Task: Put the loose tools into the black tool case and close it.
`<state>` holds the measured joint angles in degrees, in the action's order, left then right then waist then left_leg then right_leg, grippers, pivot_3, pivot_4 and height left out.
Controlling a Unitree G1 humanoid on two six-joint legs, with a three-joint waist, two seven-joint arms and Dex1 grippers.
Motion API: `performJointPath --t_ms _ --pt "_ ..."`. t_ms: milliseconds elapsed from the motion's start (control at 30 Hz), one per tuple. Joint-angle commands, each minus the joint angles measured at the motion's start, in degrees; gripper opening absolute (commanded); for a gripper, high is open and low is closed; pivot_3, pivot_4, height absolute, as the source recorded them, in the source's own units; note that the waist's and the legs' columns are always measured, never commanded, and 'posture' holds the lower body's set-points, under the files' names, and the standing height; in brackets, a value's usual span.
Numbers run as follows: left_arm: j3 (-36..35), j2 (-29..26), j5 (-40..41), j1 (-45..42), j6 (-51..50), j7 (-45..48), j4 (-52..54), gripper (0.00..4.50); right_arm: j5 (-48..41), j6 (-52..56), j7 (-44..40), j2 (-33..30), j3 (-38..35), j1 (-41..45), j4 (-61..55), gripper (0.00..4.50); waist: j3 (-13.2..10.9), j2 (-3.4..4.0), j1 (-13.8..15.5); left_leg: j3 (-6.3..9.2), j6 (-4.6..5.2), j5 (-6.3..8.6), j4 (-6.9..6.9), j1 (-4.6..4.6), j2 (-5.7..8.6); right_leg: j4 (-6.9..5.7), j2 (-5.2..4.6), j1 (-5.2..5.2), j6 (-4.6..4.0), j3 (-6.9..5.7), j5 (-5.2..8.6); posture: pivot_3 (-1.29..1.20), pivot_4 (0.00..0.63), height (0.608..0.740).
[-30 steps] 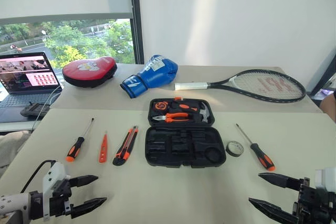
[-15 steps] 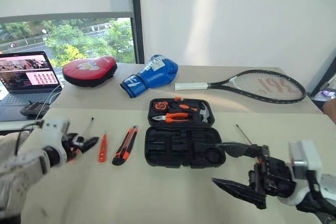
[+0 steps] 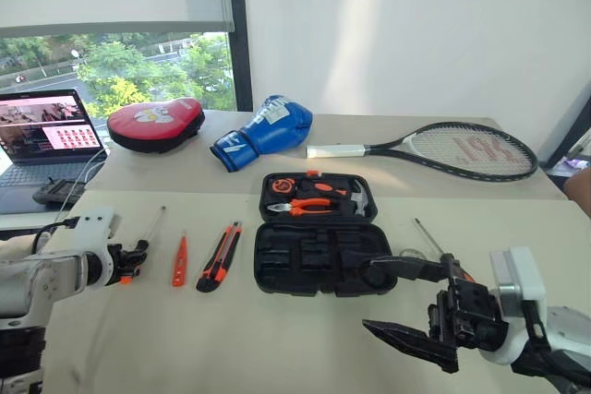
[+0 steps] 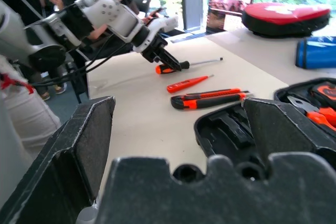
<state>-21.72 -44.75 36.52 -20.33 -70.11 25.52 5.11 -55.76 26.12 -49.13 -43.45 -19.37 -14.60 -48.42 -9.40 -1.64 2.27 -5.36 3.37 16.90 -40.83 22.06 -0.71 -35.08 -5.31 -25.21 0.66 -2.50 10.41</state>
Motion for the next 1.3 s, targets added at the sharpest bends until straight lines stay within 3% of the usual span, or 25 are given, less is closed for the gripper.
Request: performJointPath --t_ms 33,100,233,433,567,833,967,1300 --pt "4.42 -0.83 5.68 -8.41 5.34 11.55 7.02 0.82 0.2 -1.63 3.42 1.55 -2.43 -1.98 -3.3 4.5 0.0 -0.14 0.2 0.0 -0.02 0.0 -0.02 0.03 0.0 0.0 0.0 -0.02 -0.01 0.0 -0.01 0.0 0.15 0.74" --pt "14.31 -1.82 5.37 -13.22 8.98 22.47 8.16 0.82 1.64 -2.79 5.53 3.54 -4.31 -4.78 -3.99 4.5 0.04 -0.16 0.41 0.03 -0.03 -0.02 -0.03 0.06 0.01 0.02 0.01 0.01 -0.01 -0.05 -0.01 0.0 0.15 0.74" --pt "34.28 -1.26 -8.81 -22.59 26.07 36.95 -0.66 0.82 5.32 -2.88 11.25 6.4 -7.9 -9.77 -5.09 4.5 0.25 0.23 0.0 -0.09 0.05 0.02 0.0 -0.01 0.31 0.07 0.0 0.1 -0.01 0.08 0.0 0.0 0.15 0.74" --pt "50.58 12.66 -26.22 -38.77 46.7 44.2 -27.34 0.82 3.72 -3.57 12.17 9.88 -16.87 -23.65 -8.69 4.5 0.2 0.14 0.1 -0.21 0.68 0.24 -0.09 0.01 0.34 0.07 0.18 0.08 0.03 0.25 0.03 0.0 0.15 0.74" --pt "53.61 19.16 -32.49 -45.16 53.72 46.92 -41.57 0.82 1.12 -5.81 10.82 12.74 -22.94 -33.13 -11.31 4.5 0.19 0.14 0.19 -0.08 1.02 0.31 -0.26 0.29 0.43 0.11 0.13 0.05 0.19 0.23 0.1 0.0 0.15 0.74" --pt "54.45 22.63 -40.77 -48.4 61.9 51.03 -54.55 0.82 -5.38 -10.29 2.06 13.29 -33.02 -44.2 -9.89 4.5 0.17 0.1 -1.2 -0.05 1.45 0.59 -0.46 0.36 0.51 0.1 -0.11 0.04 0.61 0.31 0.27 0.0 0.15 0.74" --pt "53.16 23.58 -42.63 -49.08 60.26 50.4 -56.74 0.82 -9.84 -9.95 -0.2 9.32 -35.18 -42.99 -7.94 4.5 0.17 0.09 -1.17 -0.04 1.6 0.69 -0.66 0.4 0.51 0.12 -0.26 0.06 0.9 0.31 0.28 0.0 0.15 0.74" --pt "50.35 24.84 -44.22 -49.7 56.0 49.19 -57.7 0.82 -10.55 -4.19 -8.18 -7.05 -34.83 -26.82 9.19 4.5 0.15 0.06 -0.83 0.0 1.67 0.72 -0.91 0.47 0.54 0.08 -0.33 0.1 0.83 0.34 0.04 0.0 0.15 0.74"
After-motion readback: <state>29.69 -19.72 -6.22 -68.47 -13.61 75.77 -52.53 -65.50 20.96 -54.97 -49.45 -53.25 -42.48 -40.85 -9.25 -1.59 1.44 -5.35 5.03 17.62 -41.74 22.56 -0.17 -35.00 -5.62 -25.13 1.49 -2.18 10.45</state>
